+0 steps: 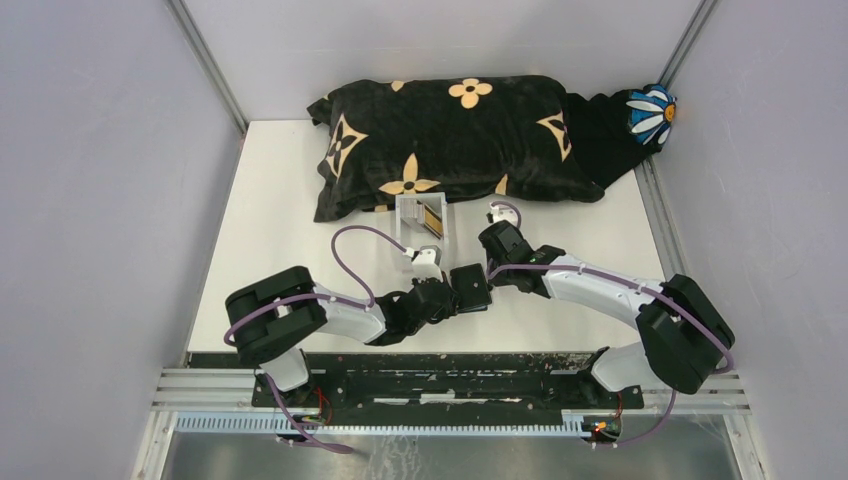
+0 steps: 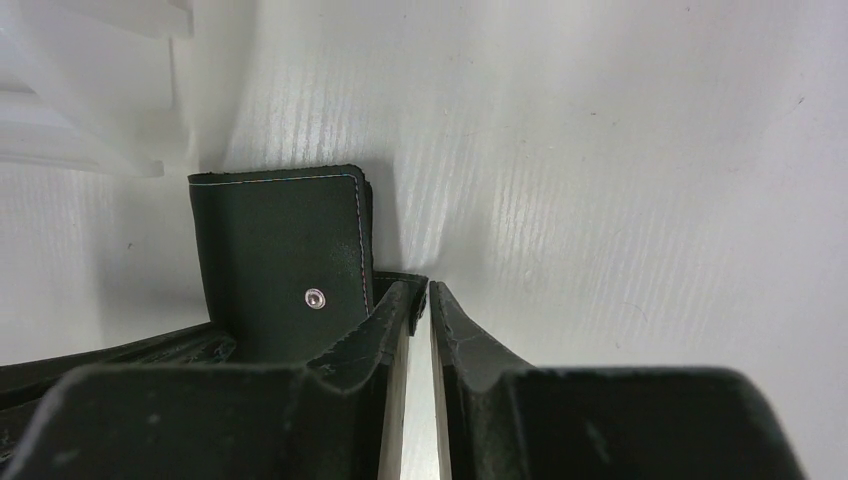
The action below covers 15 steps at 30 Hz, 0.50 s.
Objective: Put the credit cards into the card holder
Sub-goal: Close the card holder at the center of the board.
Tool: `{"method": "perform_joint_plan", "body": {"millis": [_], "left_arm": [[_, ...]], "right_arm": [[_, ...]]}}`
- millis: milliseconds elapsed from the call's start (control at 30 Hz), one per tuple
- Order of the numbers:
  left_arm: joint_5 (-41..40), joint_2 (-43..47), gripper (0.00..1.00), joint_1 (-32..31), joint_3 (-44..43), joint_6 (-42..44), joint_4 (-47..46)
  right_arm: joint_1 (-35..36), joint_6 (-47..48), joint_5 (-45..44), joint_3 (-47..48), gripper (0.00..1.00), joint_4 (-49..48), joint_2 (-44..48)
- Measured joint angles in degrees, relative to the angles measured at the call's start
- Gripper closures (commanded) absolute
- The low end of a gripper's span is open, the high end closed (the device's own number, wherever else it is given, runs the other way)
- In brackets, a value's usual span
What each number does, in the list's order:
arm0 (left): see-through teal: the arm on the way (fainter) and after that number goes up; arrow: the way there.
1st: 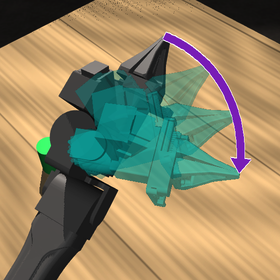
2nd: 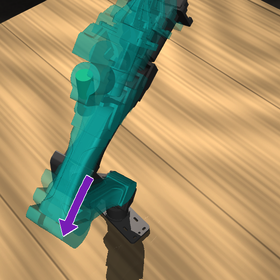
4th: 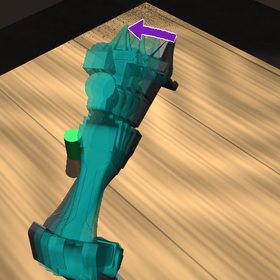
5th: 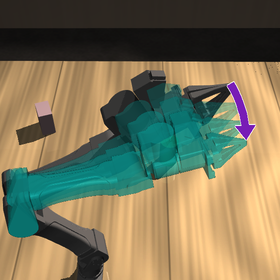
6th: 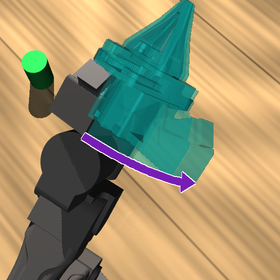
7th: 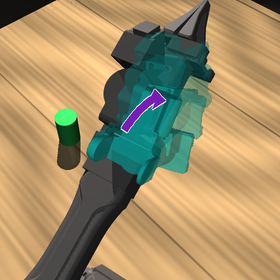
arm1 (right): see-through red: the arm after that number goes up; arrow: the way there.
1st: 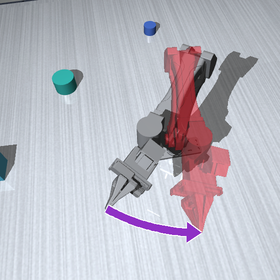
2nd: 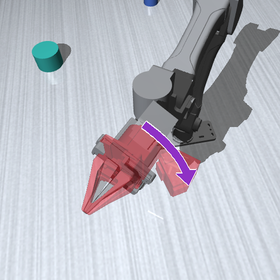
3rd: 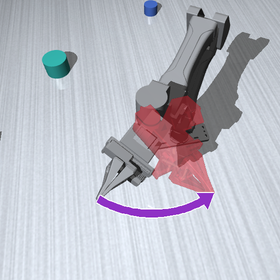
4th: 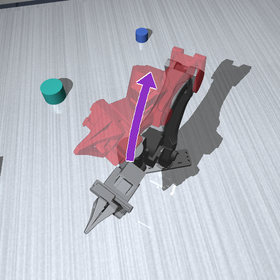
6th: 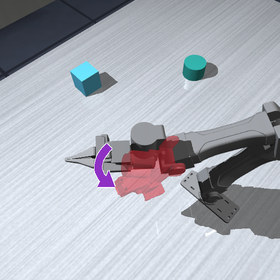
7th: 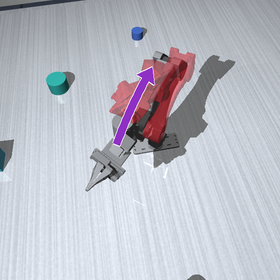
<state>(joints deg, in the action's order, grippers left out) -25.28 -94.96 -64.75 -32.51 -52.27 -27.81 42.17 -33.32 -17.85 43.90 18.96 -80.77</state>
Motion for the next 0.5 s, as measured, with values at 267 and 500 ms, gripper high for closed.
{"method": "perform_joint_plan", "body": {"millis": [267, 500], "left_arm": [[0.00, -0.04, 0.93, 0.00, -0.09, 0.00, 0.00], [0.00, -0.13, 0.93, 0.00, -0.11, 0.00, -0.02]], "right_arm": [[0.11, 0.02, 0.44, 0.00, 0.86, 0.00, 0.22], [0.11, 0.00, 1.29, 0.00, 0.94, 0.00, 0.20]]}}
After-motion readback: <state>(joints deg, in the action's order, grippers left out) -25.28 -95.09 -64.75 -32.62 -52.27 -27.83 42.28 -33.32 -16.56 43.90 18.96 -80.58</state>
